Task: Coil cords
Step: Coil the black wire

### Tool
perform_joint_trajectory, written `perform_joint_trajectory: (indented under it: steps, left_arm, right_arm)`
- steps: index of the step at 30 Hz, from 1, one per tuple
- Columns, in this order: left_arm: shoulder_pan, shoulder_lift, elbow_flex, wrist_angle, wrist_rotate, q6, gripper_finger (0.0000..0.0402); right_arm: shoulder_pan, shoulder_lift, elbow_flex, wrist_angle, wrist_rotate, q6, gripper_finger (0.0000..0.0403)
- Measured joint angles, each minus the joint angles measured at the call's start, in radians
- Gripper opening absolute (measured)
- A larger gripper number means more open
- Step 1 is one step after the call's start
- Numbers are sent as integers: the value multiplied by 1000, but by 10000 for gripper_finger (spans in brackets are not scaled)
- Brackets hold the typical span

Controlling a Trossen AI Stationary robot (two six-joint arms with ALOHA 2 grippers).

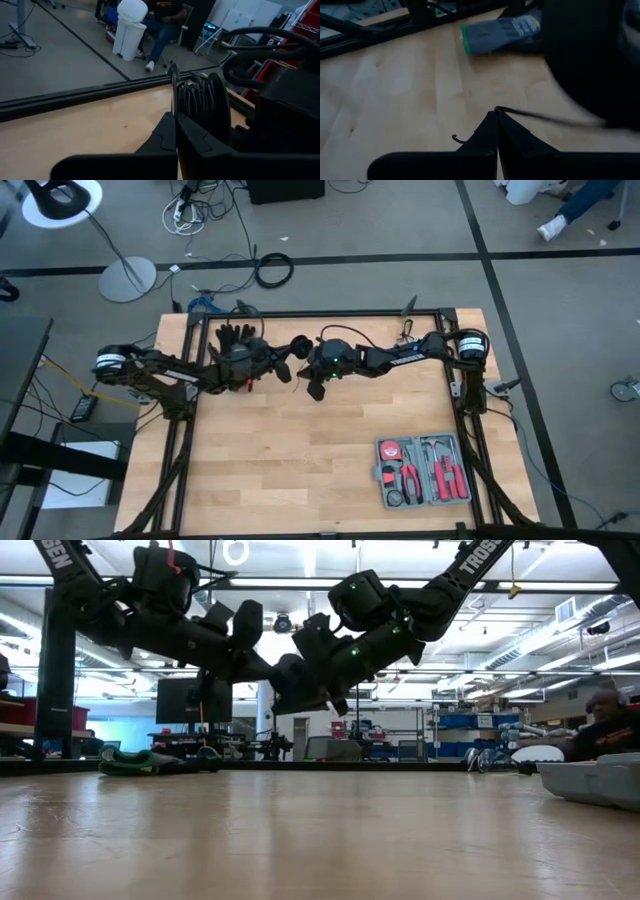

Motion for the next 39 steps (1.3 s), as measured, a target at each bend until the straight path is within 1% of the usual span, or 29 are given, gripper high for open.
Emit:
perform_joint_trajectory:
  steps: [3, 7, 11, 16, 23, 29, 35, 39]
  left_arm:
    - [0, 30, 17, 0, 10, -12, 0]
    - [0, 107, 41, -2, 38, -21, 0]
    - [0, 198, 67, -3, 59, -22, 0]
    - [0, 260, 83, -4, 105, -5, 0]
    - [0, 276, 81, -63, 139, 1, 0]
    - [0, 276, 81, -117, 156, 9, 0]
    - [0, 276, 80, -130, 201, 30, 0]
    - [0, 277, 79, -147, 253, 34, 0]
  right_arm:
    - [0, 0, 0, 2, 38, -29, 0]
    - [0, 0, 0, 55, 33, -55, 0]
    - [-6, 0, 0, 74, -4, -60, 0]
    - [-32, 0, 0, 61, -63, -52, 0]
    - [-87, 0, 0, 47, -135, -25, 0]
    - [-126, -17, -1, -24, -168, -23, 0]
    - [-176, -48, -1, -127, -319, -29, 0]
    - [-203, -61, 0, -192, -377, -34, 0]
